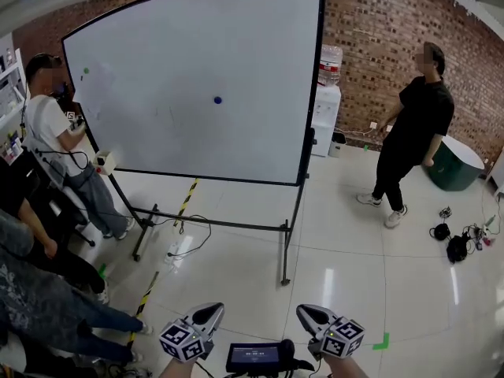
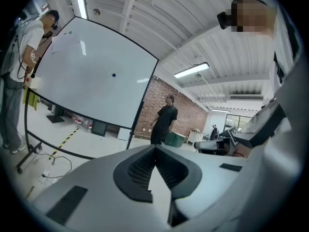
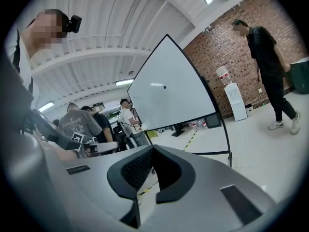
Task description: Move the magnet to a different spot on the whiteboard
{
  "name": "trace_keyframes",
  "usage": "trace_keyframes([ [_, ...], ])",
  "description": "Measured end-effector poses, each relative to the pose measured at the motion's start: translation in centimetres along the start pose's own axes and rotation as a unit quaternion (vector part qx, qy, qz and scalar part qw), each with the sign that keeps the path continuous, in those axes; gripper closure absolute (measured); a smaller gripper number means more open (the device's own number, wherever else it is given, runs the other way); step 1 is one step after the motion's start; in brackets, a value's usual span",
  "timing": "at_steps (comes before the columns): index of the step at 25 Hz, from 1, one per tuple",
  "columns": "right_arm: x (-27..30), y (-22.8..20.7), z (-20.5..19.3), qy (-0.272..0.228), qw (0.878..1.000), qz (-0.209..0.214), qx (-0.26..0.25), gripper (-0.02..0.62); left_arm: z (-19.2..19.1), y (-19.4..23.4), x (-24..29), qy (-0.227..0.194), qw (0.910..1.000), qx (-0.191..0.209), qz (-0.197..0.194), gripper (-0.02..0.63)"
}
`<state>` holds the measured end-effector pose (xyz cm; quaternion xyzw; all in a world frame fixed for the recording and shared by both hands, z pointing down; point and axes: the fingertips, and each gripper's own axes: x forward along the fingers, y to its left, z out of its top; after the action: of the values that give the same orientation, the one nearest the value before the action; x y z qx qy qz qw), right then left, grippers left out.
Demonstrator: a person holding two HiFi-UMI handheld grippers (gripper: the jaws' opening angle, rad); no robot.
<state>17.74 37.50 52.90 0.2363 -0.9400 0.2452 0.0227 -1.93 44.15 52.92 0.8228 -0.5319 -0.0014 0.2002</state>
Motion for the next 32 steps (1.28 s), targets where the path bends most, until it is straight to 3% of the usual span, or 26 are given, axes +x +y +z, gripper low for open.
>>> trace_keyframes([
  [7, 4.0, -6.8, 4.8, -0.019, 0.999, 0.034, -0.009, 0.563, 3.6, 1.7, 6.4, -0.011, 0.9992, 0.030, 0.026, 0.574],
  [18, 7.8, -15.7, 7.9, 0.018, 0.995, 0.093, -0.014, 0.562, 4.0, 3.0, 13.9, -0.015, 0.9949, 0.002, 0.099, 0.574],
  [26, 10.0, -18.1, 10.3, 0.028, 0.993, 0.106, -0.050, 0.563, 5.1, 4.0, 16.2, -0.029, 0.9929, 0.000, 0.115, 0.574],
  [32, 14.0, -19.0, 10.3, 0.041, 0.993, 0.095, -0.053, 0.563, 6.2, 8.1, 16.9, -0.028, 0.9936, -0.011, 0.108, 0.574],
])
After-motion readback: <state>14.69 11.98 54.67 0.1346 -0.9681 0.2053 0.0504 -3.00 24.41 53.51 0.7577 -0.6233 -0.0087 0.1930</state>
